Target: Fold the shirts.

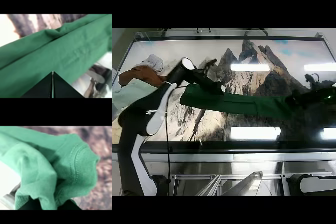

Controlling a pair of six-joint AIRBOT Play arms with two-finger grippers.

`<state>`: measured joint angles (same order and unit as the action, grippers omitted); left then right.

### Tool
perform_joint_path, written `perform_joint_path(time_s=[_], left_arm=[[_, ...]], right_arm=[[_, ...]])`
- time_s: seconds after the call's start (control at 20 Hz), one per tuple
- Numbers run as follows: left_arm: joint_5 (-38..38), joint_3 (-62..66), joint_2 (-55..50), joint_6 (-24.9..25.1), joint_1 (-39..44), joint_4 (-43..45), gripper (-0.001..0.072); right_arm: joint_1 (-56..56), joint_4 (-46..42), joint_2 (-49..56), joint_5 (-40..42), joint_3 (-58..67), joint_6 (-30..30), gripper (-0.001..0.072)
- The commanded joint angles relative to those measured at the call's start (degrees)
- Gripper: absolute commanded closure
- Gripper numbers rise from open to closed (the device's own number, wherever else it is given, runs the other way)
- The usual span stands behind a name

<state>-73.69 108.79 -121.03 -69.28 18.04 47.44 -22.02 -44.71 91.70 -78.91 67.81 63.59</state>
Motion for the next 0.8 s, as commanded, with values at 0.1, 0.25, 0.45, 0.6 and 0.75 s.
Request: perform_joint_path(time_s=[0.1, 0.25, 0.45, 0.6, 0.75], left_arm=[[5.16, 0.04, -5.49, -2.38, 7.08, -2.8, 0.0707], [8.33, 0.09, -5.42, -3.08, 8.09, -7.43, 0.0706], [-0.35, 8.5, -4.04, -1.46, 4.17, -18.62, 0.0708], [-7.56, 10.69, 4.81, -0.85, -3.1, -22.6, 0.0708], [-10.62, 3.04, 18.53, 3.32, -11.21, -28.15, 0.0708]], right_arm=[[-0.26, 8.02, -1.29, -8.83, 11.17, 0.07, 0.0687], [-0.11, 15.45, -1.29, -9.05, 14.23, 0.26, 0.0687], [3.69, 18.4, -1.31, -9.88, 14.25, 1.84, 0.0686], [12.24, 18.4, -1.31, -5.9, 14.25, 3.56, 0.0686], [25.68, 18.4, -0.87, 8.61, 14.25, 4.09, 0.0686]])
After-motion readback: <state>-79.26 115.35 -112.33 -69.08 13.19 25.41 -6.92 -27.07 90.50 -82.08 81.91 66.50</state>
